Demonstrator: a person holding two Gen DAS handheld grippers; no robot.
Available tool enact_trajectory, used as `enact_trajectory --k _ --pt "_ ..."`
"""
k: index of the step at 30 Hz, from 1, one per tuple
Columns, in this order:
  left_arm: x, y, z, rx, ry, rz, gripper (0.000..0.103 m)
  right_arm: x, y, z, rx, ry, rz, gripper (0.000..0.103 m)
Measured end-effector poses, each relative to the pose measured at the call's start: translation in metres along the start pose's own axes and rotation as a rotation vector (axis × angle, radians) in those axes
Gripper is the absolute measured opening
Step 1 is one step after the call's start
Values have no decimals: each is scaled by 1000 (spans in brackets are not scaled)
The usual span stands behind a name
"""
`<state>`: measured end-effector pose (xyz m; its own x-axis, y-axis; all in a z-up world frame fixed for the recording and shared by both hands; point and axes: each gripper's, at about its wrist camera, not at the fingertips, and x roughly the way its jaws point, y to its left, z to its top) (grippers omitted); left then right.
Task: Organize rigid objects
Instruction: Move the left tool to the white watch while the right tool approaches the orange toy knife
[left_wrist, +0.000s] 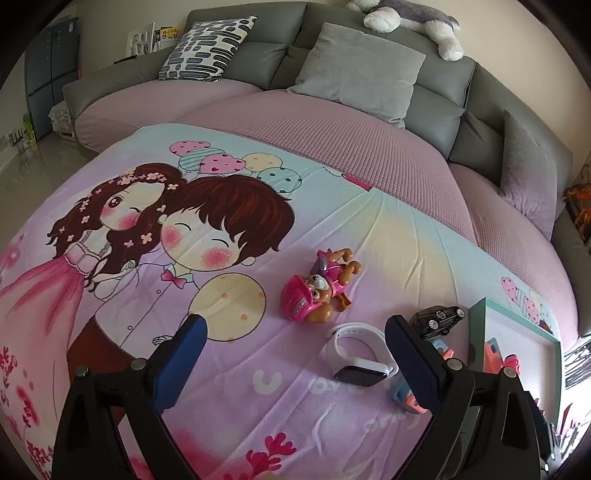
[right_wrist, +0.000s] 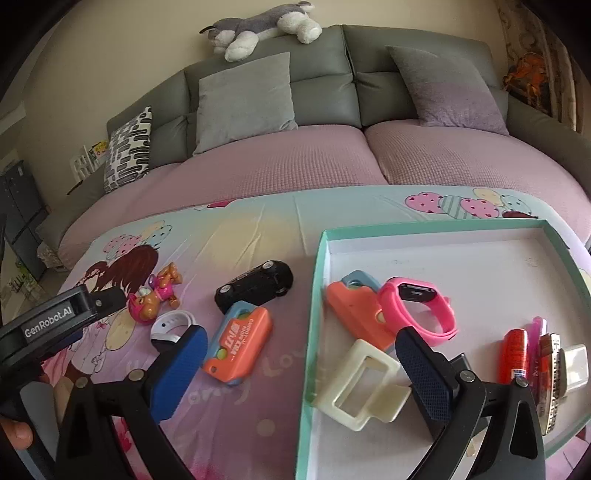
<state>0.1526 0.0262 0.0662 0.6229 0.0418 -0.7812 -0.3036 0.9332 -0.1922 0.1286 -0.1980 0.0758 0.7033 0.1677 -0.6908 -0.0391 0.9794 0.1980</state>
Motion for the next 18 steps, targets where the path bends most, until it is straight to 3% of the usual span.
enact_trajectory --k 13,18 --pt "11 27 2 -43 33 -17 97 12 24 -8 -77 32 2 102" --pt "26 23 -2 -12 85 -34 97 18 33 -7 -96 47 -3 97"
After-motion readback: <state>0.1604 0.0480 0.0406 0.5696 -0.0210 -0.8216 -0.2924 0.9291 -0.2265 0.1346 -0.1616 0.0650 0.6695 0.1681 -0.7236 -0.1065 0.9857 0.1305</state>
